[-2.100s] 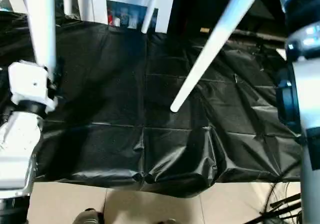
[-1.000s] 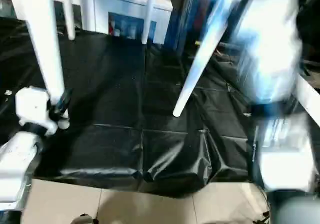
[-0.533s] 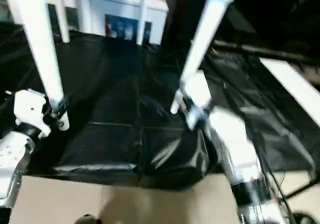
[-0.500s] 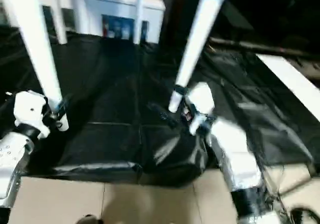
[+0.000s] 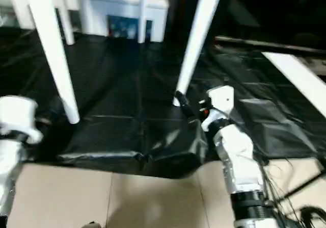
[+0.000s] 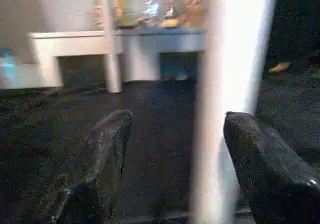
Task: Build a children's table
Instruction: Flip table
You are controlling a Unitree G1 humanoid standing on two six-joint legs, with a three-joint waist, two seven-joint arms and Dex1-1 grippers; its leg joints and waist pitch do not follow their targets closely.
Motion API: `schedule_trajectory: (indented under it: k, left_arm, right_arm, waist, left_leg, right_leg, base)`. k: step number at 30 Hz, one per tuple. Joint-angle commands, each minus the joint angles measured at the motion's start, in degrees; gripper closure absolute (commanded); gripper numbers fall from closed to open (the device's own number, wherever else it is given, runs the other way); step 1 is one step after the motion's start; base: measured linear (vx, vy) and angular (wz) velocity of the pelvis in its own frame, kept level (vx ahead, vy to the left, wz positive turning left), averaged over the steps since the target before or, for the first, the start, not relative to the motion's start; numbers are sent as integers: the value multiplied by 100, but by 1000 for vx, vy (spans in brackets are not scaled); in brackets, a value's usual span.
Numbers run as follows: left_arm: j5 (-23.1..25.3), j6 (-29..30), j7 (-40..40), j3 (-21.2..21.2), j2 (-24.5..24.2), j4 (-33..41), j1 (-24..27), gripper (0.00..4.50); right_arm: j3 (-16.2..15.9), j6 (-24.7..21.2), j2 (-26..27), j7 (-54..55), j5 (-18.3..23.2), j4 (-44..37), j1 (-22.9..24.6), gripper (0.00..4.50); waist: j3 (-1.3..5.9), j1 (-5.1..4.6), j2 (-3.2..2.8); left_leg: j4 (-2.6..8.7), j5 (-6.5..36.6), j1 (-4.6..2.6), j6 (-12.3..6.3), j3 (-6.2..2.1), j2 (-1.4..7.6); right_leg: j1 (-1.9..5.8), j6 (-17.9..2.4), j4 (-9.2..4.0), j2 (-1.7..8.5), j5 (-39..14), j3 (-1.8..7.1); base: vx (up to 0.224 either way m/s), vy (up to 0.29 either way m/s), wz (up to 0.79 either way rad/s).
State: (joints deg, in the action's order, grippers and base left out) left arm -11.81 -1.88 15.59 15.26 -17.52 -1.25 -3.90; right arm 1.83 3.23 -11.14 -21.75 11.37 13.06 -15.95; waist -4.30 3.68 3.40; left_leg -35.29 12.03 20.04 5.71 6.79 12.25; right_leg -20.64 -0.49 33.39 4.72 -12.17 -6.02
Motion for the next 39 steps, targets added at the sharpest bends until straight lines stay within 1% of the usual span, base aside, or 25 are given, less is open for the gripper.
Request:
schedule_trajectory:
  k: [1, 2, 3, 4, 5, 6, 7, 8, 11, 14, 15, 16, 17, 18, 19, 20, 21, 22, 23, 24, 27, 32, 35, 36, 39]
  left_arm:
    - [-260, -75, 186, -75, 66, 167, 65, 116]
    - [-284, -88, 212, -99, 93, 246, 173, 116]
    - [-174, -83, 162, -131, 92, 295, 264, 116]
    - [-65, -76, 108, -155, 88, 338, 345, 116]
    - [-42, -43, 93, -165, 102, 387, 388, 116]
    - [-28, 6, 53, -162, 135, 437, 386, 116]
    - [-30, 75, 7, -155, 166, 494, 373, 116]
    - [-4, 206, -25, -211, 168, 583, 353, 116]
    - [99, 228, -94, -304, 160, 674, 376, 116]
    - [127, 259, -270, -327, 288, 814, 460, 116]
    - [201, 229, -310, -345, 295, 832, 471, 116]
    - [382, 240, -487, -379, 357, 857, 467, 116]
    - [400, 336, -601, -359, 409, 840, 424, 116]
    - [426, 377, -666, -355, 427, 799, 346, 116]
    - [451, 375, -680, -361, 424, 791, 323, 116]
    - [583, 493, -775, -398, 400, 818, 267, 116]
    - [583, 493, -775, -398, 400, 818, 267, 116]
    - [598, 592, -858, -401, 429, 886, 248, 116]
    - [607, 633, -876, -431, 445, 954, 265, 116]
    - [615, 667, -888, -454, 454, 1009, 283, 116]
    - [646, 723, -973, -575, 602, 1244, 394, 116]
    - [639, 651, -1057, -616, 819, 1246, 492, 116]
    - [639, 671, -1112, -687, 915, 1207, 510, 116]
    - [649, 669, -1117, -702, 926, 1200, 511, 116]
    - [677, 654, -1094, -760, 950, 1164, 506, 116]
  right_arm:
    - [85, 34, -18, 105, -33, -90, 40, 0]
    - [127, 48, 12, 223, -26, -85, 55, 0]
    - [186, 63, 35, 376, -45, -67, 41, 0]
    - [241, 73, 57, 513, -66, -57, 31, 0]
    - [314, -1, 58, 694, -119, 21, -44, 0]
    - [411, -96, 49, 897, -185, 183, -181, 0]
    - [515, -162, 46, 990, -146, 379, -350, 0]
    - [584, -273, -2, 876, -22, 729, -667, 0]
    - [543, -296, -22, 663, 96, 941, -876, 0]
    - [374, -303, -34, 648, -43, 913, -868, 0]
    - [356, -304, -29, 667, -70, 919, -865, 0]
    - [328, -313, 1, 776, -164, 1025, -899, 0]
    - [334, -301, 21, 898, -241, 1124, -944, 0]
    - [373, -257, 31, 1039, -305, 1269, -1029, 0]
    - [391, -238, 34, 1075, -323, 1326, -1064, 0]
    - [434, -220, 31, 1103, -331, 1407, -1131, 0]
    - [434, -220, 31, 1103, -331, 1407, -1131, 0]
    - [421, -252, 17, 980, -284, 1355, -1116, 0]
    - [383, -261, 23, 833, -229, 1255, -1035, 0]
    - [355, -267, 31, 734, -196, 1185, -976, 0]
    - [185, -417, 104, 609, -168, 716, -443, 0]
    - [-24, -366, 159, 702, -366, 369, 88, 0]
    - [-20, -363, 209, 807, -456, 230, 216, 0]
    - [-10, -370, 212, 828, -464, 214, 213, 0]
    - [29, -375, 191, 915, -489, 162, 177, 0]
  waist:
    - [290, 34, -199]
    - [178, 203, -158]
    - [196, 93, 88]
    - [220, 144, 96]
    - [164, 65, 196]
    - [180, 17, 189]
    - [255, 75, -46]
    - [262, 0, -162]
    - [233, -58, -142]
    - [115, -130, -102]
    - [105, -163, -161]
    - [96, -63, -276]
    - [129, 356, -288]
    - [245, 334, 63]
    - [130, 301, 368]
    - [142, 274, 259]
    - [223, 377, 222]
    - [278, 475, 179]
    - [390, 474, 40]
    - [385, 357, -16]
    - [295, 351, -44]
    - [325, 270, -26]
    - [279, 156, -41]
    - [306, 222, -106]
    - [217, 121, -162]
  left_leg:
    - [1020, 4449, 220, 150, -20, 330]
    - [1227, 4632, 165, 72, 229, 297]
    - [883, 4146, 6, 171, 146, 176]
    - [491, 3434, -224, 317, 127, -13]
    - [-362, 1956, -431, 165, 180, -199]
    - [-388, 1507, -316, 110, 114, -188]
    - [316, 1863, -22, 253, 10, -10]
    - [514, 2675, 5, 361, -66, 107]
    - [708, 3442, 5, 230, -85, 209]
    - [602, 3537, -181, 203, 34, 85]
    - [728, 3768, -79, 175, 41, 159]
    - [1116, 4150, 281, 195, 79, 334]
    - [1286, 4473, 653, 288, 442, 350]
    - [830, 3144, 153, 131, 448, 242]
    - [-245, 1885, -416, 212, 429, -36]
    - [-687, 173, 108, -221, 35, -276]
    - [-415, 278, 161, -118, 2, -194]
    - [-61, 341, 138, -11, 8, -72]
    - [197, 362, -197, 51, 106, 9]
    - [335, 606, -218, -130, 111, 80]
    - [463, 1578, -82, -47, 195, 104]
    - [531, 1567, 27, 87, 178, 80]
    - [595, 2444, -83, 49, 185, 66]
    - [676, 2314, 254, -385, 17, -78]
    - [502, 1844, 332, -861, -22, -134]
  right_leg:
    - [507, -242, 370, 98, -1779, 3]
    - [250, -197, 603, 52, -1403, 265]
    - [108, 40, 150, 228, -2792, 441]
    - [-217, 181, -443, 502, -4484, 436]
    - [-580, 433, -989, 786, -6462, 466]
    - [-414, 360, -969, 885, -6566, 404]
    - [7, 130, -531, 514, -4640, 189]
    - [69, -8, -385, 305, -3285, 83]
    - [172, -264, -276, 260, -2176, 66]
    - [35, 21, -656, 296, -3581, -136]
    - [203, 150, -559, 196, -3530, -332]
    - [543, -17, 166, 102, -2776, -285]
    - [655, -219, 895, -15, -1003, -112]
    - [312, 327, 785, 136, -2908, 616]
    - [-548, 660, -488, 481, -5774, 609]
    - [-297, 448, -669, 666, -7283, 1199]
    - [-40, 363, -474, 685, -6462, 1148]
    - [60, 217, -258, 573, -5164, 1057]
    - [-197, -227, 94, 117, -2077, 769]
    - [-177, -633, 168, 10, -356, 640]
    - [-103, -854, -27, 134, -919, 639]
    - [4, -671, -110, 174, -1113, 633]
    - [57, -603, -241, 136, -2143, 565]
    - [426, -277, -368, 358, -2819, 288]
    - [758, -265, -753, 574, -3956, -78]
  base:
    - [-125, -29, 1]
    - [-95, -44, 6]
    - [-38, -99, -1]
    - [-71, -93, -14]
    - [-71, -93, -14]
    - [-52, -31, -15]
    - [0, 0, 0]
    - [0, 0, 0]
    - [-46, 6, -6]
    - [-40, 5, -1]
    - [-90, -6, -4]
    - [-134, -27, 3]
    - [-110, -28, 4]
    - [-30, -160, 13]
    - [-9, -182, 8]
    - [-9, -182, 8]
    - [28, -57, 3]
    - [16, -55, 28]
    - [16, -55, 28]
    - [-54, -36, 31]
    - [0, 0, 0]
    - [0, 0, 0]
    - [0, 0, 0]
    - [17, 14, 18]
    - [59, 24, 46]
